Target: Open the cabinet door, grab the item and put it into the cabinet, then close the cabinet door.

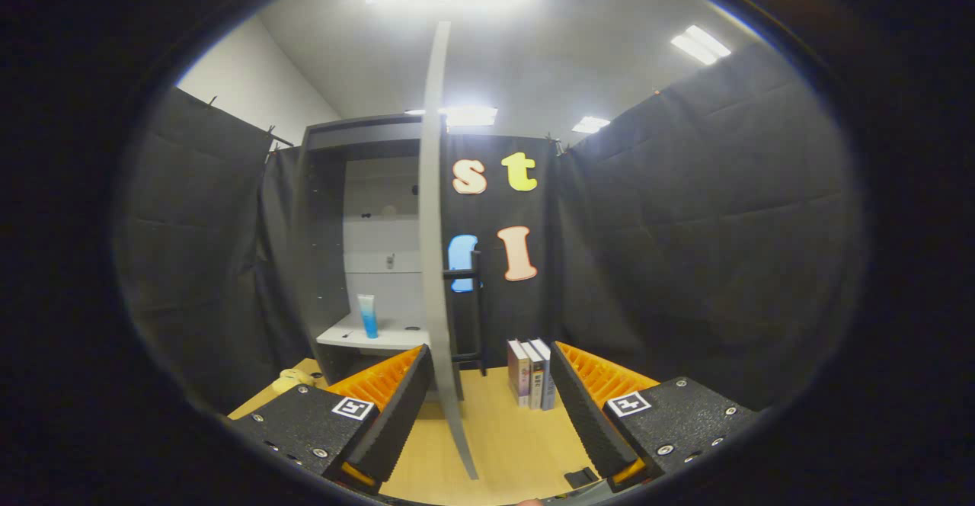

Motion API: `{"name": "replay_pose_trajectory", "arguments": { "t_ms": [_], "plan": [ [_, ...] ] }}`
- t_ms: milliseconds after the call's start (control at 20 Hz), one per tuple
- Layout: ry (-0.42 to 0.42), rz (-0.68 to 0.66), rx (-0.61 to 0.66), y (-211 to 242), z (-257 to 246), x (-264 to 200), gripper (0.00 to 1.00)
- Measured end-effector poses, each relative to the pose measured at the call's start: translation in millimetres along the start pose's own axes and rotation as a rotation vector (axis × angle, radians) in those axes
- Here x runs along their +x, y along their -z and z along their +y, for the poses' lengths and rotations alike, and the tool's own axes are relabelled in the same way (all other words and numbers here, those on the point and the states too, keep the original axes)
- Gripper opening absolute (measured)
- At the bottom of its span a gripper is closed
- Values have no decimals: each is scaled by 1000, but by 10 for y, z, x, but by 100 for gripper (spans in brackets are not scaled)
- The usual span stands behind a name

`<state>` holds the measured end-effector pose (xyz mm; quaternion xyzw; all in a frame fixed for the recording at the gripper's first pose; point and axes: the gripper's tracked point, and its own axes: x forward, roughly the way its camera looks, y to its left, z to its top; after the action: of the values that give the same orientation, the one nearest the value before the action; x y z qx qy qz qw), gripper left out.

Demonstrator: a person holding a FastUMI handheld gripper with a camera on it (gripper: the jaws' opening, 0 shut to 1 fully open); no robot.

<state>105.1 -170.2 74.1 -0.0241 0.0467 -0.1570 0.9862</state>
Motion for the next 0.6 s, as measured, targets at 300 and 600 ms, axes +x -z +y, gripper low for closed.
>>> {"name": "replay_pose_trajectory", "arguments": {
  "t_ms": [300, 600],
  "plan": [
    [170, -14, 5, -28, -385, 557, 94],
    [181, 56, -41, 220, -302, 870, 94]
  ]
}}
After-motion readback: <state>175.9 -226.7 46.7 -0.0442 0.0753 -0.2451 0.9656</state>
